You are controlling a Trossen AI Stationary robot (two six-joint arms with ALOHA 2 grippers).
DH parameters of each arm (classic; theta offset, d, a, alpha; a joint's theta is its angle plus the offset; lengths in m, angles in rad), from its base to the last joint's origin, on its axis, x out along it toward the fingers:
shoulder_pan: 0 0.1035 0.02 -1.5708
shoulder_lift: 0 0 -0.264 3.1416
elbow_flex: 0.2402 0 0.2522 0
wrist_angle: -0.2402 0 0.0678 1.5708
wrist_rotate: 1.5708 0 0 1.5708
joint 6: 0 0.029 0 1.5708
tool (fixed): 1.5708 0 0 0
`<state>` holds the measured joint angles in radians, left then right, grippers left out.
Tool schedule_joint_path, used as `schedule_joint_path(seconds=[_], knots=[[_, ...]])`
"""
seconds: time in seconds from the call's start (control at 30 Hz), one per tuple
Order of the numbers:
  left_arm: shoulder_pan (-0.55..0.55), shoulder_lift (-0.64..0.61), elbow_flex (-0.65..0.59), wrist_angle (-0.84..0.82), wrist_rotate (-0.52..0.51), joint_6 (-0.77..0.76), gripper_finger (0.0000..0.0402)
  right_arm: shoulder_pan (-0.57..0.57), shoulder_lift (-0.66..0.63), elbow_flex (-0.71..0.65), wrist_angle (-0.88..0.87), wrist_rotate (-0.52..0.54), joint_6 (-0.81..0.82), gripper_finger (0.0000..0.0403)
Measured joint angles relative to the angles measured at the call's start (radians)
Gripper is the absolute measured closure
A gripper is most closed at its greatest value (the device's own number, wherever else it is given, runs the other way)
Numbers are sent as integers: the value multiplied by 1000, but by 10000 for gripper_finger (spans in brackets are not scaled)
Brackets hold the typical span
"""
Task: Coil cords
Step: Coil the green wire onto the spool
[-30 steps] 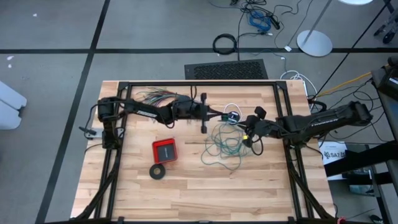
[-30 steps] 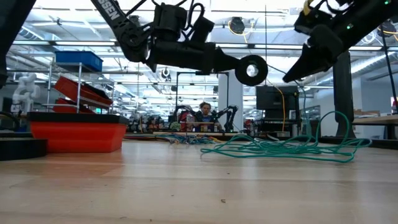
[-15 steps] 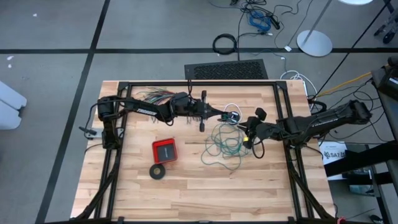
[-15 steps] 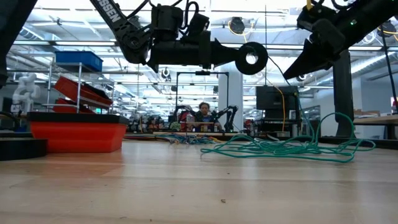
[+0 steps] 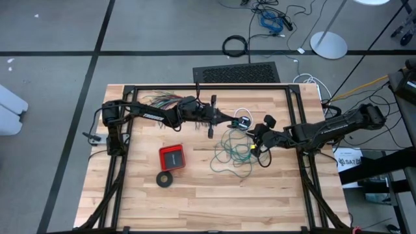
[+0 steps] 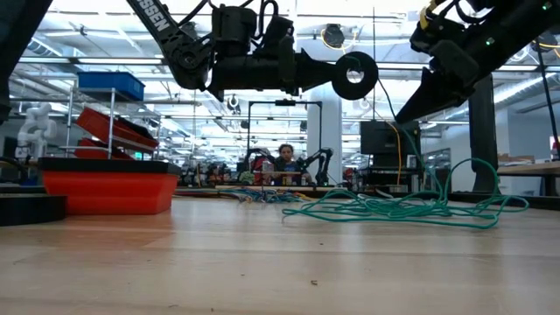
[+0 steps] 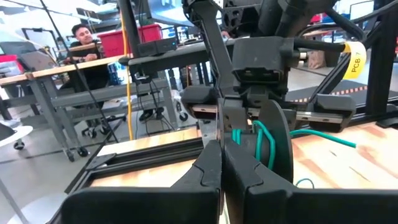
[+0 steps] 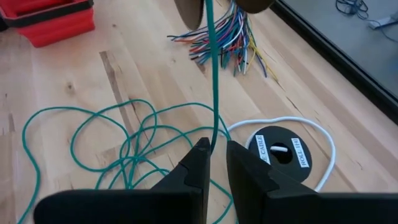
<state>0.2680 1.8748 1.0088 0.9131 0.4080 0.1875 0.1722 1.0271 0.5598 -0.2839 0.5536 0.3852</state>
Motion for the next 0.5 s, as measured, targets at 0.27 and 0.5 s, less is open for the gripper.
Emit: schedule_joint_path(seconds=[0.27,0.5], knots=[[0,0,0,-1,8,-3,402,0,22,0,19,0,-2,362],[0,0,0,-3,12,-2,402,0,39,0,20,8,-1,360]])
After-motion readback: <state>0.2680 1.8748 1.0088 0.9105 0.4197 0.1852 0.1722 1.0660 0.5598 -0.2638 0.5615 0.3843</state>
